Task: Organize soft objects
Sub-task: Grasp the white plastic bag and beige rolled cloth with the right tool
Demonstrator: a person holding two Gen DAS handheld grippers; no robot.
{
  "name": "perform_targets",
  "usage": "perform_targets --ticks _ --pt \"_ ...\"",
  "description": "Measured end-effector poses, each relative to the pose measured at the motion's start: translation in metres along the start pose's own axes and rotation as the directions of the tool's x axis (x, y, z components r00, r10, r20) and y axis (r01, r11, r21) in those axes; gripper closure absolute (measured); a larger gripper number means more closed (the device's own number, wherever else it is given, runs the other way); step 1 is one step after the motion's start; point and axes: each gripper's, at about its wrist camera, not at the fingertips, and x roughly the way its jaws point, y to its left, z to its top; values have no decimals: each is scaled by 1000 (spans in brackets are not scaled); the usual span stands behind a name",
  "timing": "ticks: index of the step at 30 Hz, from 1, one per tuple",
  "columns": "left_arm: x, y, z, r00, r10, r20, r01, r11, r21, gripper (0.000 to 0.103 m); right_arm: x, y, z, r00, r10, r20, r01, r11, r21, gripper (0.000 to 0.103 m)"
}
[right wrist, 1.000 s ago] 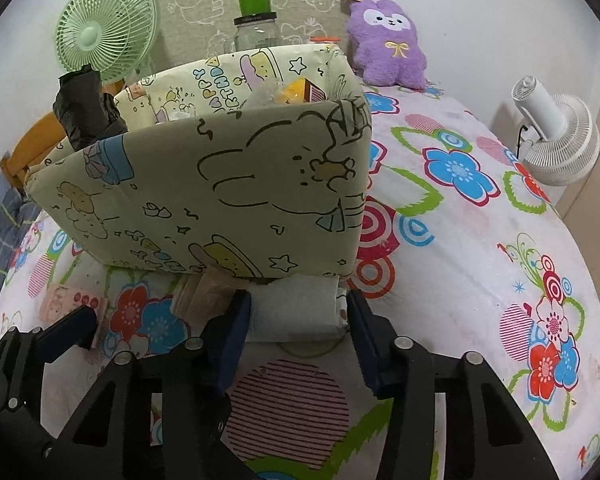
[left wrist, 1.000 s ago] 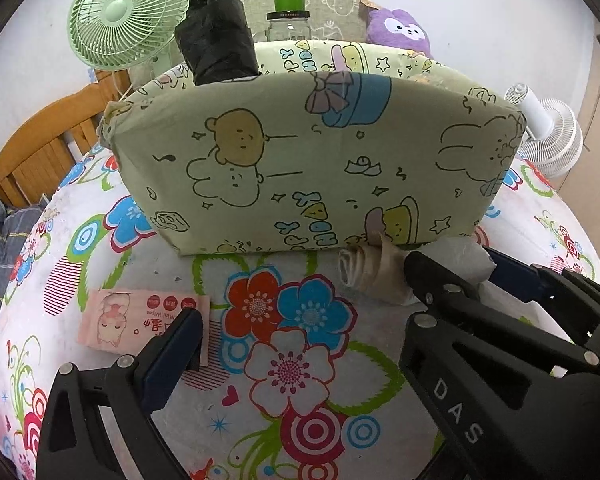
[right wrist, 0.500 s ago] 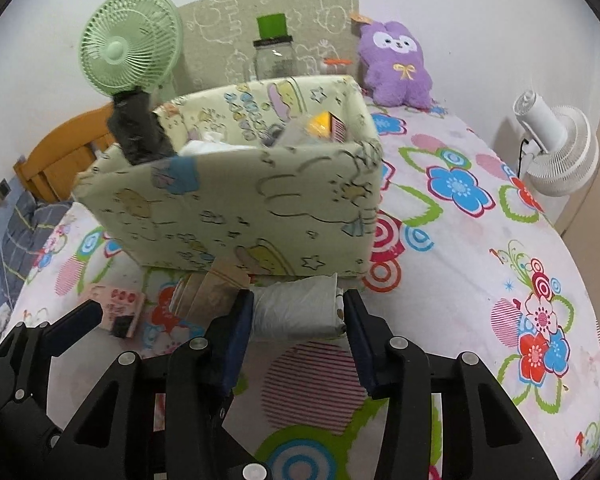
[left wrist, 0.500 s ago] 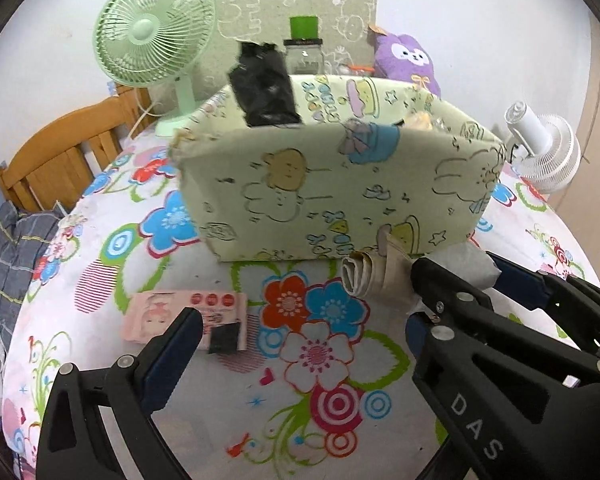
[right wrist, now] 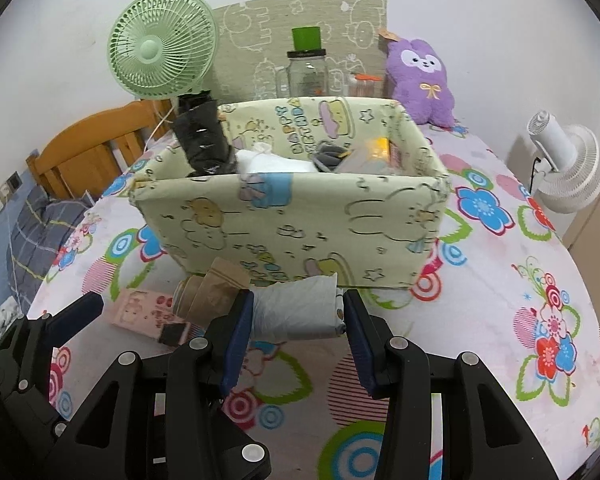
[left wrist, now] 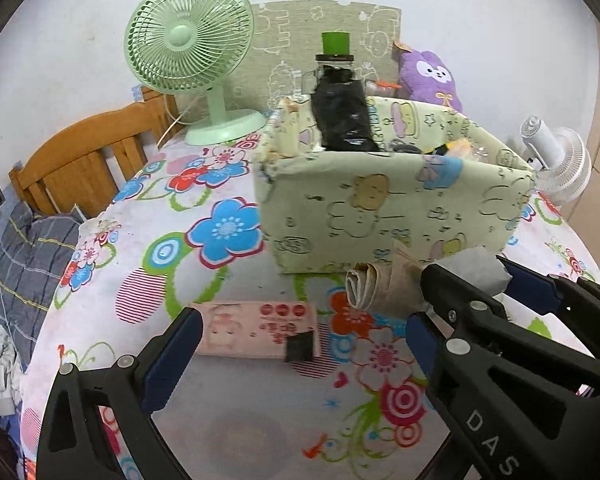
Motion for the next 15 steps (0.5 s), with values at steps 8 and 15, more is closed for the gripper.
perform_targets --ticks 8,15 --pt "10 13 3 1000 -5 -7 6 1000 13 1 8 12 3 1000 4 -11 -4 1000 -4 55" --pt "20 23 4 999 -32 -36 32 999 -7 1 16 18 6 1000 1 -27 -2 1000 -6 55"
